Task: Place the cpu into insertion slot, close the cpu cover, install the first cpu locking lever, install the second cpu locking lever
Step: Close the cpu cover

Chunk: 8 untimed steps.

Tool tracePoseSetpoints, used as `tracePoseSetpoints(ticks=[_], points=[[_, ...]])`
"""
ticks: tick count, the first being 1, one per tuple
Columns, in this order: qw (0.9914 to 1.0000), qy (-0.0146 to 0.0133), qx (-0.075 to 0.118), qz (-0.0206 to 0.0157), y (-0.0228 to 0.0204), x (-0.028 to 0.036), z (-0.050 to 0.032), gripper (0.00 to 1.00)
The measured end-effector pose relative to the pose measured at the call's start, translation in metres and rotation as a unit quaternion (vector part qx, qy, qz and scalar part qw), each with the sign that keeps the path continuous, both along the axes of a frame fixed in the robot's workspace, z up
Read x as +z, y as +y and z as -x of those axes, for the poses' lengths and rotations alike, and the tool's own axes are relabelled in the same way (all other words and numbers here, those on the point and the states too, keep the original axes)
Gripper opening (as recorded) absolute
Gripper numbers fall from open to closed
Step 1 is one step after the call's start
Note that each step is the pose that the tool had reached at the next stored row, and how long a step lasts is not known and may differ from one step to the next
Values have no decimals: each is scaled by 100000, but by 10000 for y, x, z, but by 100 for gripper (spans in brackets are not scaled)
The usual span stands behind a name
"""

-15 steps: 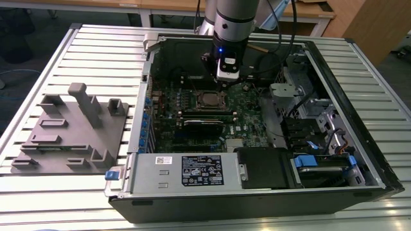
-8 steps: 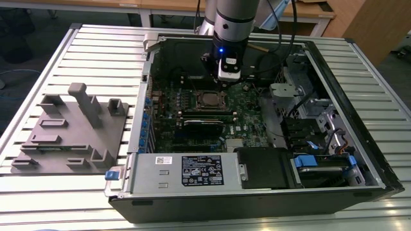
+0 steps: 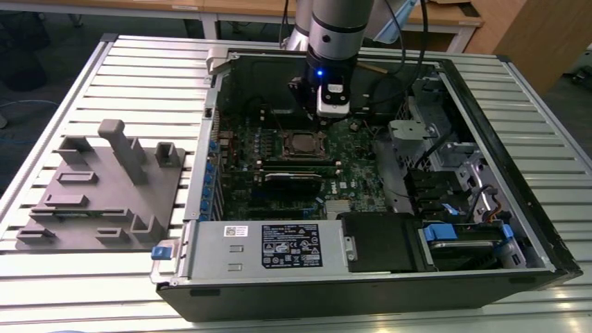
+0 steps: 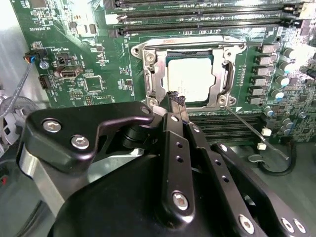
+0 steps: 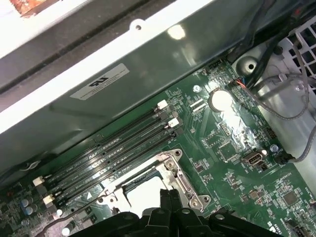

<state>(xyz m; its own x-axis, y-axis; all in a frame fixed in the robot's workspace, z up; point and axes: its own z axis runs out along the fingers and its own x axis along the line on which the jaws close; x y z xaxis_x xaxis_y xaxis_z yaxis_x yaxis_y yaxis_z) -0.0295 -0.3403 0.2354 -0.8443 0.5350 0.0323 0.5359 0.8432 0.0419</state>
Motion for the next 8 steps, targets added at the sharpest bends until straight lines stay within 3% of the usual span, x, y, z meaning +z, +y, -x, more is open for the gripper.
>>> tracePoseSetpoints(ticks=[8], points=[[99967,1,2553,-112,0,0,0,11]])
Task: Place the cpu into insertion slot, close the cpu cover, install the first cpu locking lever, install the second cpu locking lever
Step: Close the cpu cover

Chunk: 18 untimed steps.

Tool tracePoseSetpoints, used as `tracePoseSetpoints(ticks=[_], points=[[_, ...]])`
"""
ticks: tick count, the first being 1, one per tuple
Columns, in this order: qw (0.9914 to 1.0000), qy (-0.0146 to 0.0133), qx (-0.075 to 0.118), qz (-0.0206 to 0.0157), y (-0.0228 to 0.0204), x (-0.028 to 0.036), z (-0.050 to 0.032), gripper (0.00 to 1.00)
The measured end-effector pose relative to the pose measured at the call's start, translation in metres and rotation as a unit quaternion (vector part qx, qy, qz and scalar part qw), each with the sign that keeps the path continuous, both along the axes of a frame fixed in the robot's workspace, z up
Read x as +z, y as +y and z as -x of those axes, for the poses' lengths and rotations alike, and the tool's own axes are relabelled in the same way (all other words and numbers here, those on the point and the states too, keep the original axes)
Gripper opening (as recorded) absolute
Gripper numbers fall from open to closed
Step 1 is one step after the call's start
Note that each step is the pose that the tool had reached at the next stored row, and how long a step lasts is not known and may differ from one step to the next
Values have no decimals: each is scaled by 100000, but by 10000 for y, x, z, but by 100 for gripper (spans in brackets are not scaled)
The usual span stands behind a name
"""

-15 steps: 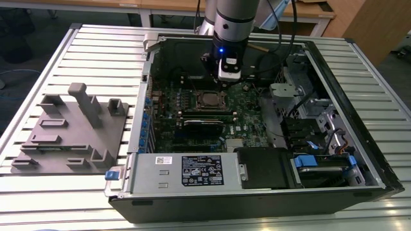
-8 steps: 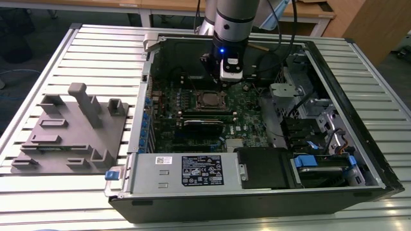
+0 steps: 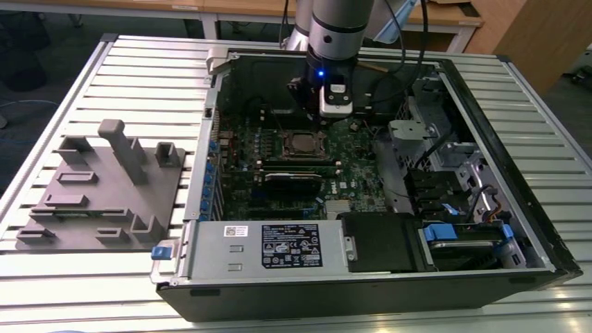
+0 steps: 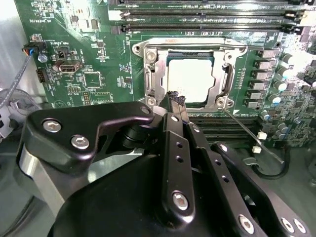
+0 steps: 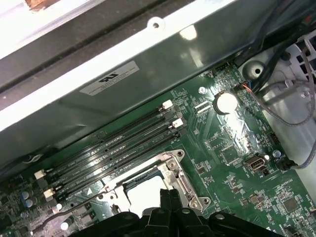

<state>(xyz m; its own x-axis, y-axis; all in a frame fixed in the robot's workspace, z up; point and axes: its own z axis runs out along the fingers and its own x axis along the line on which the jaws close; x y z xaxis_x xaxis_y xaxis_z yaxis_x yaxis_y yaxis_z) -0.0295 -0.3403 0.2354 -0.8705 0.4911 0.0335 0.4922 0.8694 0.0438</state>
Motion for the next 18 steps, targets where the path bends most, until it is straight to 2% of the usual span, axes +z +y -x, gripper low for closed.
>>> tracePoseSetpoints(ticks=[9,12,13,18], points=[[99967,-2,2559,-30,0,0,0,11],[99932,-1,3699,-34,0,0,0,11],[99893,0,4629,-33,0,0,0,11],[99892,-1,4641,-38,0,0,0,11]])
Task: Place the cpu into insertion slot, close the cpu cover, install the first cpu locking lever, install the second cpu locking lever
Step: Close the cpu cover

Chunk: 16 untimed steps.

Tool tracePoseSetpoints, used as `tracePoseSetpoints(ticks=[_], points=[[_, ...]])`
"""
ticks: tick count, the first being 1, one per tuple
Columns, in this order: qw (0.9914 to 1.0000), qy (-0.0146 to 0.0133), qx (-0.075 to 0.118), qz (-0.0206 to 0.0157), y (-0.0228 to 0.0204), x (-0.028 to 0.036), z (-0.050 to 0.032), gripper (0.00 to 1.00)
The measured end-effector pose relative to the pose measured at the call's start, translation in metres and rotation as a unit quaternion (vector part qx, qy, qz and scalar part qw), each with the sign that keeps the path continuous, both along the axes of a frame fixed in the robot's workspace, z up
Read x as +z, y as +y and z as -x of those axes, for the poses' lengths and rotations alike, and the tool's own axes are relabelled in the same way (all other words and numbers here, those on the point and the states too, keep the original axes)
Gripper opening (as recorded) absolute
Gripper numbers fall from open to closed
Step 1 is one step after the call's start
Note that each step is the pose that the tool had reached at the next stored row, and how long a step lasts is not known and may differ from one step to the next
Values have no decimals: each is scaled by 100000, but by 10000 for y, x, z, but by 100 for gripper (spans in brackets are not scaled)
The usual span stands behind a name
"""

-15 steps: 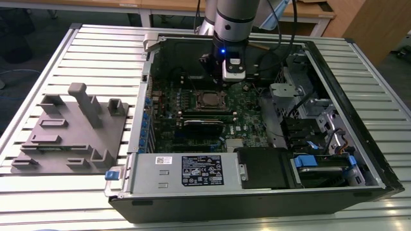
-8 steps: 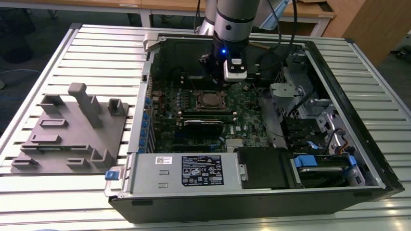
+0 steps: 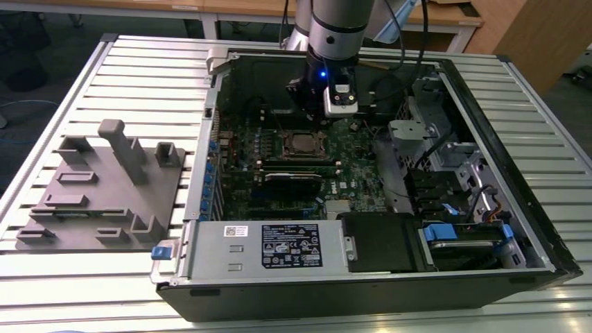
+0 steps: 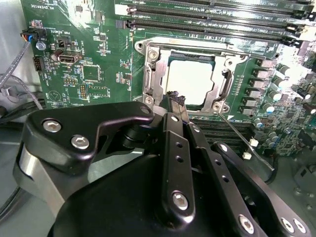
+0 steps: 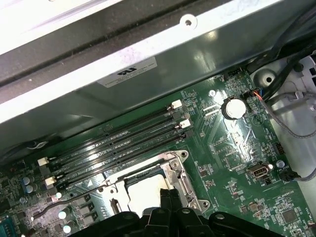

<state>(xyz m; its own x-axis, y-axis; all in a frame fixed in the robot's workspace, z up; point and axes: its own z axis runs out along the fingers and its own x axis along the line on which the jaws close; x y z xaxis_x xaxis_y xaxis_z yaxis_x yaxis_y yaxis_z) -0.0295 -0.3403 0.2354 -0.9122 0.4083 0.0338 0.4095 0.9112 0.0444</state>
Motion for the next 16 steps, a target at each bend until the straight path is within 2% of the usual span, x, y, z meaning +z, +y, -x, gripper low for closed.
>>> tracePoseSetpoints(ticks=[7,12,16], points=[[99999,1,532,1,0,0,0,11],[99969,0,2482,3,0,0,0,11],[99901,-1,4459,0,0,0,0,11]])
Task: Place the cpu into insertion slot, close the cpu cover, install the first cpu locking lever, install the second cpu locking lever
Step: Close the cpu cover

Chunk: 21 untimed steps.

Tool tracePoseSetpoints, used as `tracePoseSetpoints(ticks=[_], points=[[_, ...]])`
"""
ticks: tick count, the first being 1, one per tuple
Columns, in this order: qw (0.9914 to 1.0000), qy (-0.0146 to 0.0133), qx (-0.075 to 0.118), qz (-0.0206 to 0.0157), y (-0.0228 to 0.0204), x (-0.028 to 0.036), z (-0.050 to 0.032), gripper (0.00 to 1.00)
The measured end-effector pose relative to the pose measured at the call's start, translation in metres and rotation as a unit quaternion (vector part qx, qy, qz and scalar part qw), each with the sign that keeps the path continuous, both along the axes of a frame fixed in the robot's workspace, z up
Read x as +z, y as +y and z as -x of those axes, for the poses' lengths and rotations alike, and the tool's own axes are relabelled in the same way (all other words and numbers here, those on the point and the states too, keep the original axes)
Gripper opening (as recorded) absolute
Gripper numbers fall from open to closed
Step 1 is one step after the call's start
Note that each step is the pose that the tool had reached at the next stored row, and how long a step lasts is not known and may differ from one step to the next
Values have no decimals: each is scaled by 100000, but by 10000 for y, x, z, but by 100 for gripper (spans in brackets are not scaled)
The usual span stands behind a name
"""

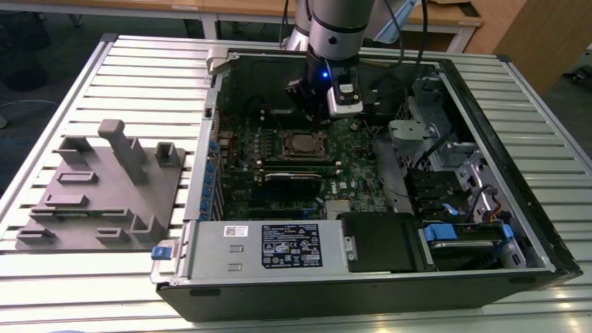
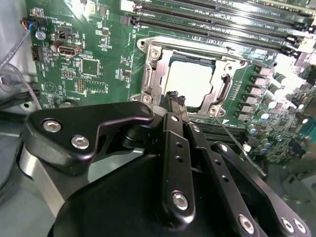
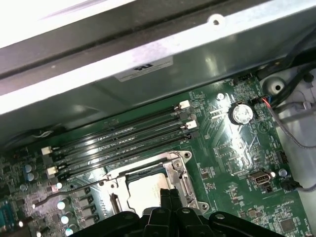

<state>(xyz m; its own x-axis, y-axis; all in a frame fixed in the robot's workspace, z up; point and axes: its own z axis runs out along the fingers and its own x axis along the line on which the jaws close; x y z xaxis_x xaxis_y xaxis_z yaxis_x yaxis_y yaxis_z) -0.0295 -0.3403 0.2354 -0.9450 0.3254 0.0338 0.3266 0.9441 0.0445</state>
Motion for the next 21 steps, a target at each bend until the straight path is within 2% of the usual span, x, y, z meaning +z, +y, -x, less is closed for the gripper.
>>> tracePoseSetpoints(ticks=[4,14,18,21], points=[[99990,-1,1443,-2,0,0,0,11],[99985,2,1712,-1,0,0,0,11],[99947,0,3256,-60,0,0,0,11],[99878,0,4934,-72,0,-1,0,11]])
